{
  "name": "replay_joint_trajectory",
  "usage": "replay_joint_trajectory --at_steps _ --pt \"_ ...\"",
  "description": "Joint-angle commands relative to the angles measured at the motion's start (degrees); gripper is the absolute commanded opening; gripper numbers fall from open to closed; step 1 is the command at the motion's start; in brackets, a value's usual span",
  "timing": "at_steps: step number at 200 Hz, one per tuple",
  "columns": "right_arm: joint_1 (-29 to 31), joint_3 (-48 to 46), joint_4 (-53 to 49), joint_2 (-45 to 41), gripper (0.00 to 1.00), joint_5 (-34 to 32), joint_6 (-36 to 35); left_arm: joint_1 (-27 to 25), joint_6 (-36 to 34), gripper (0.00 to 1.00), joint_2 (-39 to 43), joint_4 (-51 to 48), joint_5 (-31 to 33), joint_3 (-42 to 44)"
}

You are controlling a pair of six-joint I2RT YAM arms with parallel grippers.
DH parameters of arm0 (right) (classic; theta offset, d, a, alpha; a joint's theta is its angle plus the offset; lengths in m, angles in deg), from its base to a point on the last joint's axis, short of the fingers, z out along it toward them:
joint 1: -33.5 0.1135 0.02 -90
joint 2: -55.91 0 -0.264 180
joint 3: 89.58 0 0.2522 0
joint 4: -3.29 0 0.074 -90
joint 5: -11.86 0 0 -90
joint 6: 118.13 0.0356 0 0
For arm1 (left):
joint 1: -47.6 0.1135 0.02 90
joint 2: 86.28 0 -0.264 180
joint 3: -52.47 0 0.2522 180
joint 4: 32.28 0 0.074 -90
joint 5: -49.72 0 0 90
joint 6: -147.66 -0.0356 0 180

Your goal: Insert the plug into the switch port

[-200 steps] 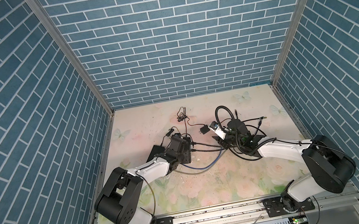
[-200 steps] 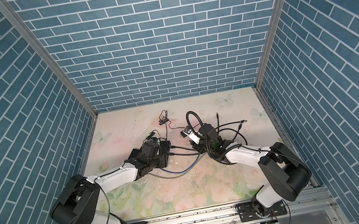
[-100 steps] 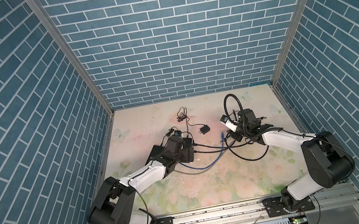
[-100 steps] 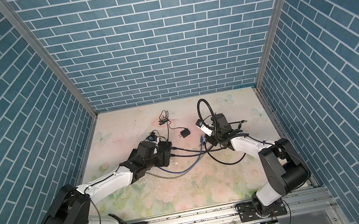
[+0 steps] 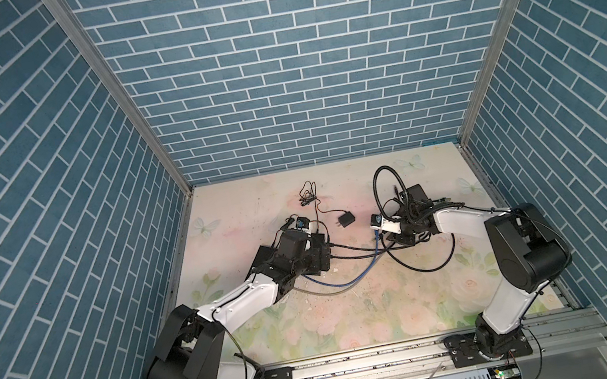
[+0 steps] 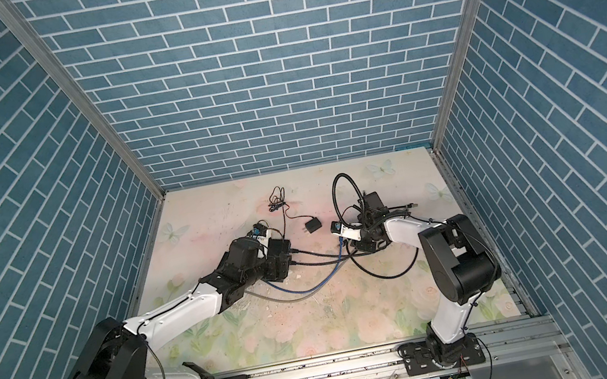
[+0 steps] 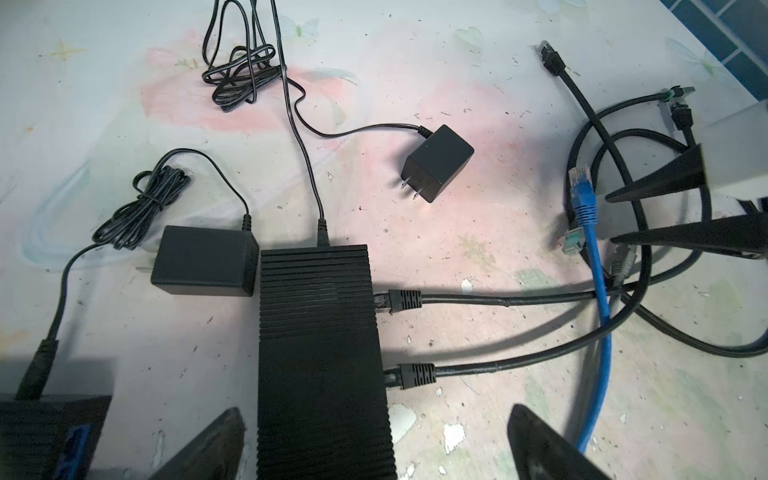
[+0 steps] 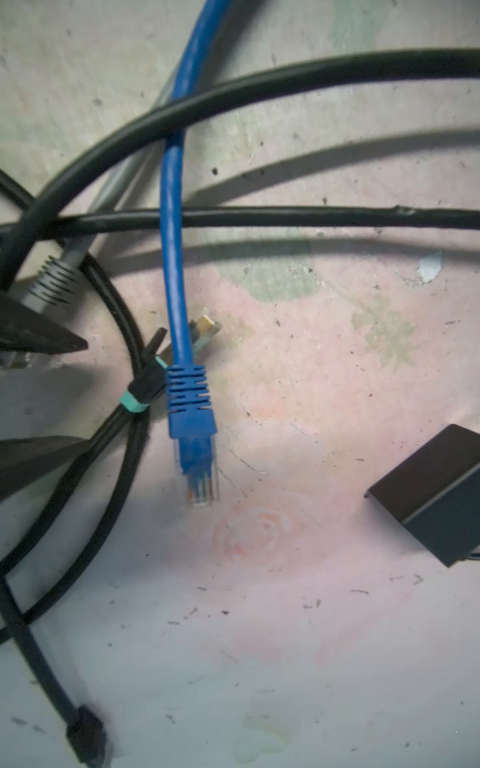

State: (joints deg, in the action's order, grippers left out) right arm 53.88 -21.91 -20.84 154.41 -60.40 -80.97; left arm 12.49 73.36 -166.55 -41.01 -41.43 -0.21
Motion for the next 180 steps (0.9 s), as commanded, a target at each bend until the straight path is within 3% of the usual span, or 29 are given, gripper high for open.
replay_joint_trajectory --at_steps 1,58,113,180 --pt "-0.34 2.68 -1.50 1.06 0.35 2.21 -4.77 0.18 -0.72 1.00 -0.28 0.67 -0.62 -0.07" --pt "-0.45 6.76 -4.01 4.63 0.35 3.79 -7.83 0.22 -0.59 1.00 0.05 0.84 -0.96 0.42" --pt "-0.43 10.55 -8.58 8.31 0.28 5.64 -10.09 0.22 -0.48 0.99 0.60 2.05 -1.66 1.97" --pt "-0.43 11.10 -9.64 9.88 0.00 8.04 -11.92 0.22 -3.73 1.00 2.04 4.85 -2.81 2.33"
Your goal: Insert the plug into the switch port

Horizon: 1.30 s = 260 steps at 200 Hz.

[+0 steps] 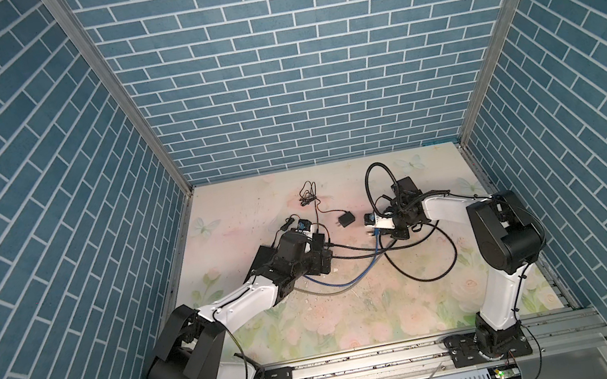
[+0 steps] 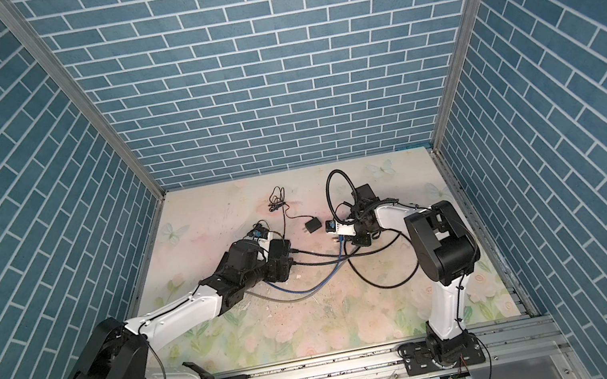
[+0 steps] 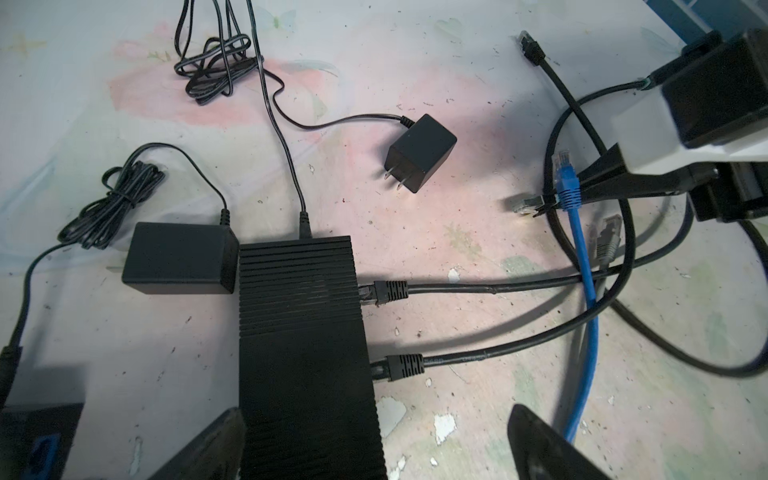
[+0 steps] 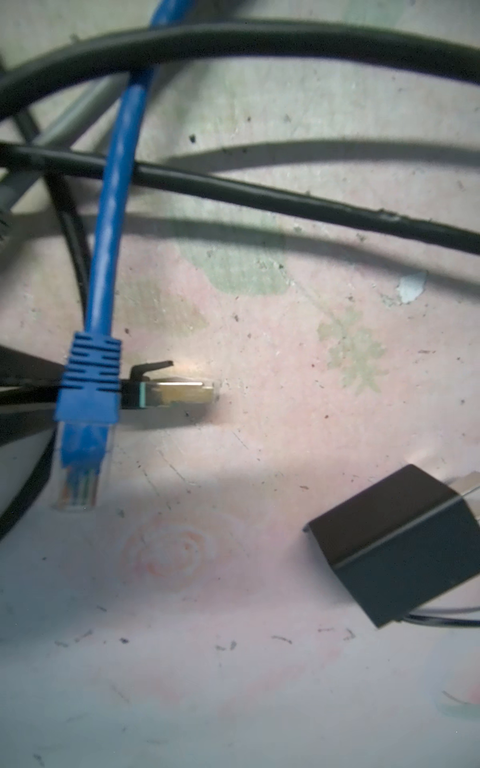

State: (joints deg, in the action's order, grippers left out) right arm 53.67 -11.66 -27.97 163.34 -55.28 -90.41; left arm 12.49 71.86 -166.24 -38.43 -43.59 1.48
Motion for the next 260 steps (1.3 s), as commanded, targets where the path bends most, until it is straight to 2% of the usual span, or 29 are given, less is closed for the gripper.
replay_joint_trajectory --at_steps 1,49,133,150,168,183,208,260 --pt "-0.21 0.77 -2.53 0.94 0.00 3.00 -2.57 0.22 -2.28 1.00 1.78 2.38 -0.64 0.66" --pt "-0.21 -0.58 -0.43 -2.23 0.00 3.30 -3.55 0.20 -2.06 1.00 2.69 8.94 -1.68 2.70" --pt "-0.47 -3.38 0.97 -9.89 0.00 1.84 0.24 0.22 0.46 1.00 4.77 7.08 0.87 3.07" --pt "-0.50 -3.68 0.64 -10.70 0.00 2.40 1.38 0.22 2.06 1.00 5.76 11.79 4.90 6.08" --pt "-0.56 -4.22 0.23 -11.68 0.00 2.71 1.96 0.22 1.36 1.00 7.28 19.96 5.90 10.36" --pt "-0.74 -4.86 0.02 -12.59 0.00 2.55 2.05 0.22 -0.70 1.00 8.48 23.46 5.25 12.20" --pt "-1.41 -4.83 -0.19 -13.38 0.00 1.05 3.11 0.20 -5.11 1.00 9.60 22.62 3.06 11.90" --pt "-2.53 -4.15 8.48 -11.62 0.00 -7.90 9.93 0.07 -9.45 1.00 9.47 21.43 -2.59 10.36"
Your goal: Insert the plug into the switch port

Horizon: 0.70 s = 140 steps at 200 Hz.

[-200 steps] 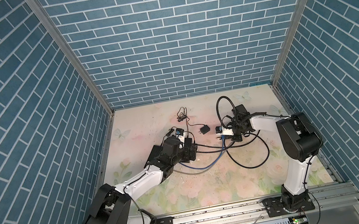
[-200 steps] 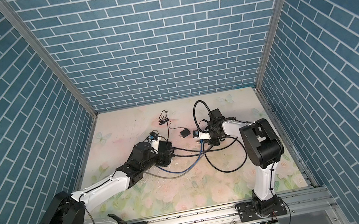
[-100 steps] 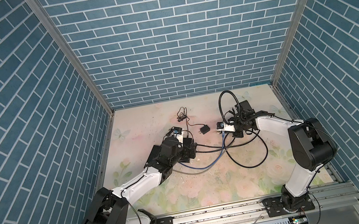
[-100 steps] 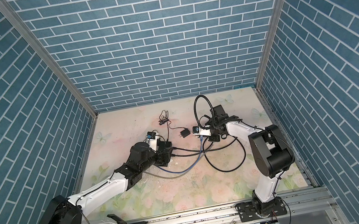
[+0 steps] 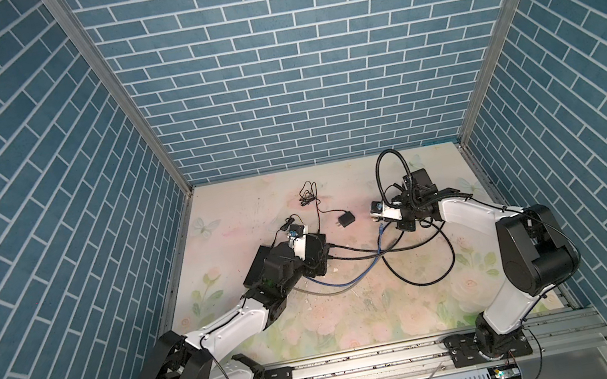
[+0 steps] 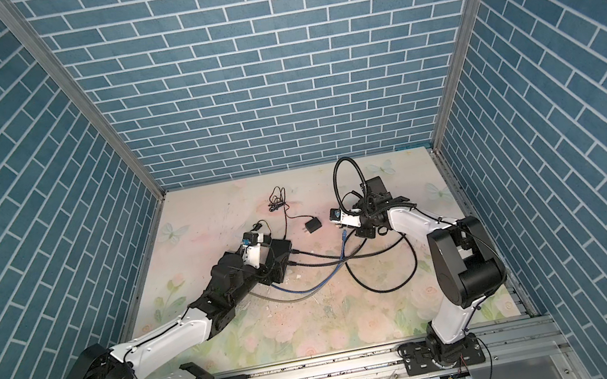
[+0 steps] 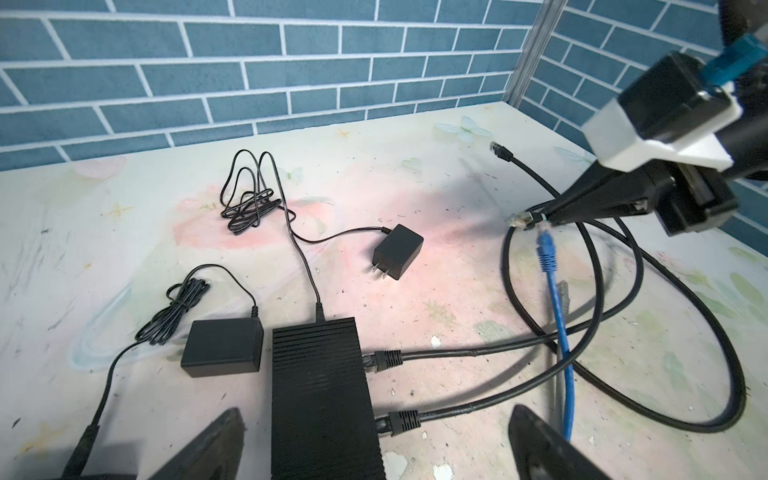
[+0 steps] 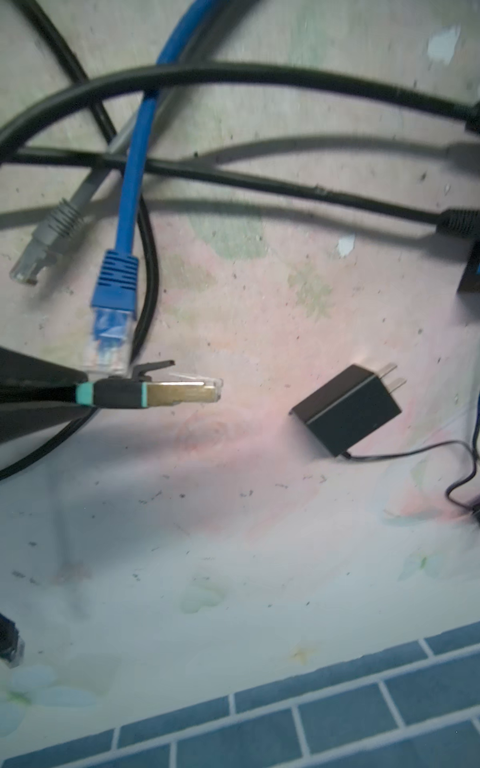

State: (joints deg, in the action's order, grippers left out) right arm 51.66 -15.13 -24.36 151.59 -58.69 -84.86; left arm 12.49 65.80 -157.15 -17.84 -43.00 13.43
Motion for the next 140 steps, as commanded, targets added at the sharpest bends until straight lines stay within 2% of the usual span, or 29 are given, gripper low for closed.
replay_joint_trajectory --at_steps 1,27,42,77,98,140 --pt "-0.59 -0.66 5.12 0.17 0.00 -4.63 4.49 0.10 -3.44 1.00 0.38 0.86 -3.22 -1.56" --pt "-0.74 0.03 4.79 0.09 0.00 -2.56 4.38 -0.08 -7.14 1.00 0.22 -4.19 -5.02 -3.45" --pt "-0.75 0.90 0.69 -0.86 0.00 2.79 2.79 -1.14 -11.83 1.00 -0.09 -7.45 -3.95 -4.90" --pt "-0.71 3.31 -11.21 -2.70 0.00 16.46 0.27 -4.78 -24.67 1.00 -0.76 -6.99 0.45 -5.69" --pt "-0.50 3.53 -15.07 -4.09 0.00 21.76 0.23 -7.11 -34.68 0.99 -1.25 -2.25 0.57 -4.22" --pt "1.80 4.08 -20.76 -5.24 0.00 24.11 0.33 -8.57 -43.97 1.00 -4.00 0.84 -0.13 -5.33"
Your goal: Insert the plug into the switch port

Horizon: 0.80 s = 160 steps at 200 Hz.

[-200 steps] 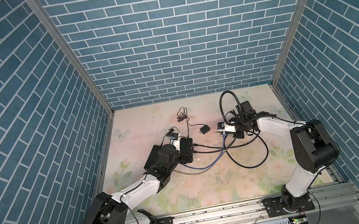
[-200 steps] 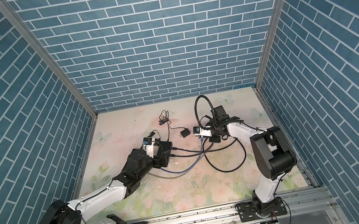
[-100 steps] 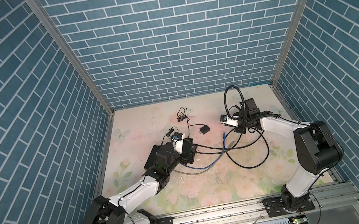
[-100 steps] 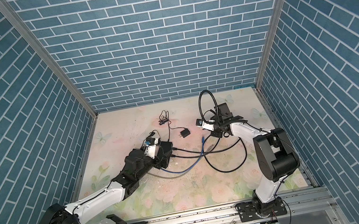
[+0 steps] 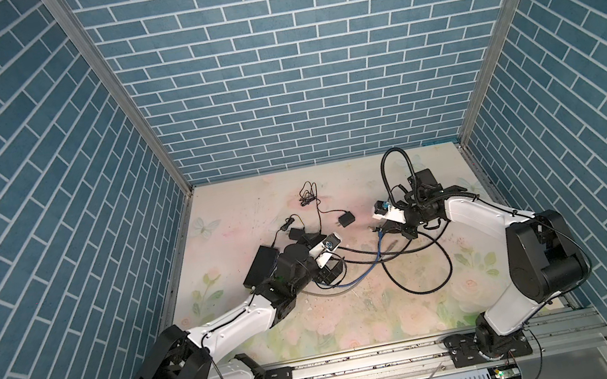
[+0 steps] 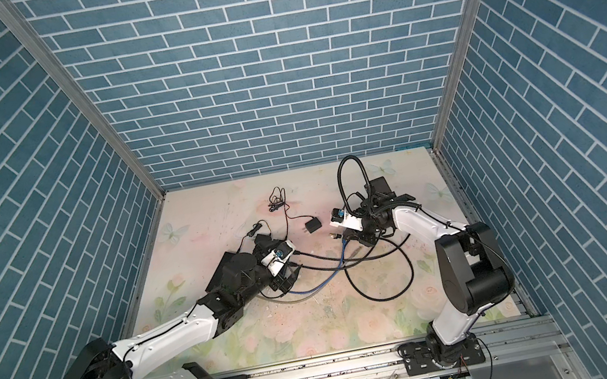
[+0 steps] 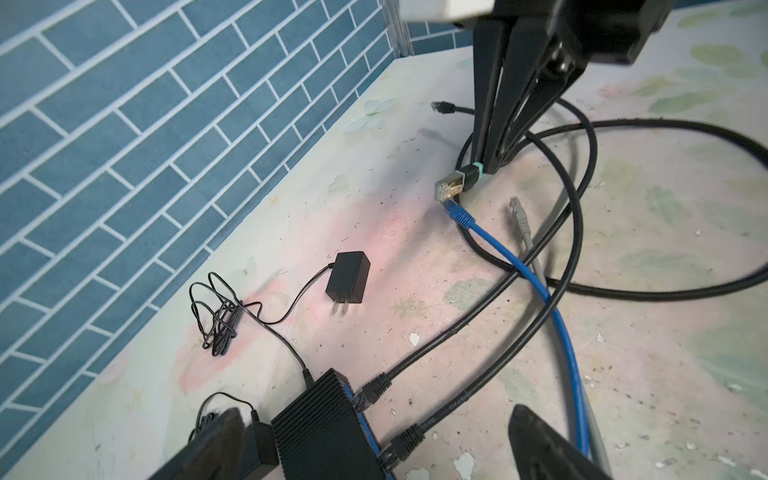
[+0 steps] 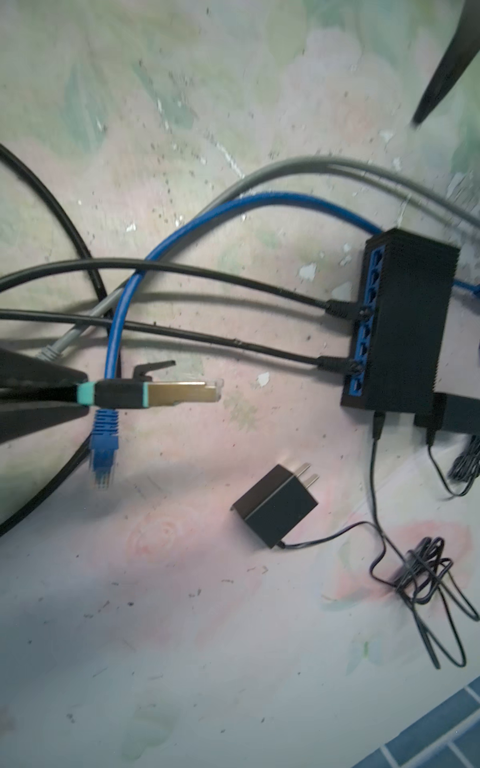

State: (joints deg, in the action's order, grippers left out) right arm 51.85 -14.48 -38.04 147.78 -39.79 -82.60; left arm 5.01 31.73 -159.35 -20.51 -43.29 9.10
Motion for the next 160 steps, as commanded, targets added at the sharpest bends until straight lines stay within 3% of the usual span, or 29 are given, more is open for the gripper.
replay_joint_trajectory --at_steps 1,52,99,121,160 --pt "1.69 3.52 -7.20 -1.44 0.00 5.18 -1.94 -1.14 -10.22 0.99 -1.93 3.71 0.18 -1.08" --pt "3.66 4.98 -11.72 -0.43 0.00 6.04 -2.87 -2.07 -24.13 0.97 -8.72 11.17 -3.67 -3.14" --pt "3.89 8.93 -16.65 1.62 0.00 7.22 -4.68 -2.24 -35.85 0.82 -14.08 5.77 -6.87 -10.14" --pt "3.89 10.08 -18.23 2.49 0.00 7.66 -5.44 -2.32 -38.91 0.70 -15.62 3.46 -7.91 -13.19" --pt "3.91 11.25 -19.44 3.62 0.00 8.40 -5.92 -2.84 -42.97 0.59 -18.13 -0.07 -9.00 -16.06"
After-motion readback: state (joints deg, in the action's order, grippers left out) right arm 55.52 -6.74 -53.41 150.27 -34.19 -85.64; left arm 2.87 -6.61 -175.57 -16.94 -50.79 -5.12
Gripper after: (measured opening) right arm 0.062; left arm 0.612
